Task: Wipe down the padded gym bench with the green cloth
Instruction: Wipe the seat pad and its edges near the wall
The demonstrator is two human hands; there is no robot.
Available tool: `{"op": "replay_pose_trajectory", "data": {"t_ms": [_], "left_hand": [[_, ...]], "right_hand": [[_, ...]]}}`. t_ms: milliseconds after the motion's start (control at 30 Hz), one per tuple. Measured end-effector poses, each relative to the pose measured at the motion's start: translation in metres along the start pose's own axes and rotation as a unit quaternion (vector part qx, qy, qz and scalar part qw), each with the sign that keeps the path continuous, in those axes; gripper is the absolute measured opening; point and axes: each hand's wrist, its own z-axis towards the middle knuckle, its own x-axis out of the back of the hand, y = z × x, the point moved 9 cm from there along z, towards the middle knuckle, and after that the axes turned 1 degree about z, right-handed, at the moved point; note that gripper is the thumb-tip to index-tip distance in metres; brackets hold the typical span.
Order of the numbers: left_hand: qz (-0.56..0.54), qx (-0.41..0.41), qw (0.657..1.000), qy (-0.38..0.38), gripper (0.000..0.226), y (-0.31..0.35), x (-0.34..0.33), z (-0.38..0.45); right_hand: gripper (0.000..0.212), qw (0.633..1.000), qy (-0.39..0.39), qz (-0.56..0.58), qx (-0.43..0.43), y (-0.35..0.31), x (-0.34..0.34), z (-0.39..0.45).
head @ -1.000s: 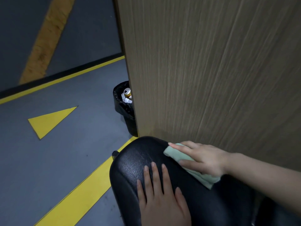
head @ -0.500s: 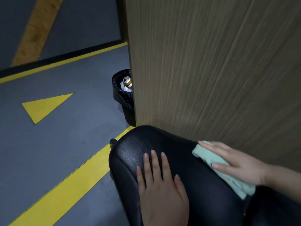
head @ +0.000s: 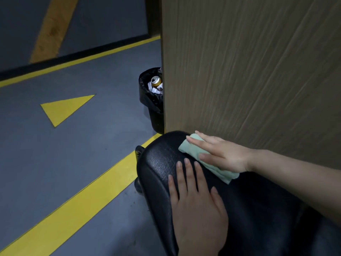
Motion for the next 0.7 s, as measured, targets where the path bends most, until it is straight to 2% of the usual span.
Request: {"op": "replay_pose_trajectory", "data": {"t_ms": [67,133,200,333,500,700], "left_hand": [[0.004,-0.002,1.0,-0.008,0.061,0.0,0.0,-0.002],[0.002,0.002,1.0,-0.006,0.063,0.0,0.0,-0.002],[-0.009,0.009,1.0,-0.002,0.064,0.0,0.001,-0.001],[-0.014,0.014,1.0,-0.004,0.067,0.002,0.0,-0.001],[-0.005,0.012,1.0,-0.012,0.073,-0.003,-0.007,0.004],[0.003,0.007,1.0,-0.001,0.07,-0.003,-0.003,0.002]], "right_hand": [[0.05,0.998,-0.01,-0.057,0.0,0.004,-0.007,-0.025],[0.051,0.998,-0.014,-0.06,-0.006,0.017,-0.011,-0.049],[0.057,0.999,-0.025,-0.019,-0.038,0.033,-0.009,-0.054],[0.053,0.991,-0.047,0.089,-0.082,0.037,-0.002,-0.007],[0.054,0.995,-0.012,0.088,-0.055,0.013,0.009,0.061],[0.049,0.999,0.006,0.042,0.011,-0.008,0.007,0.04]]}}
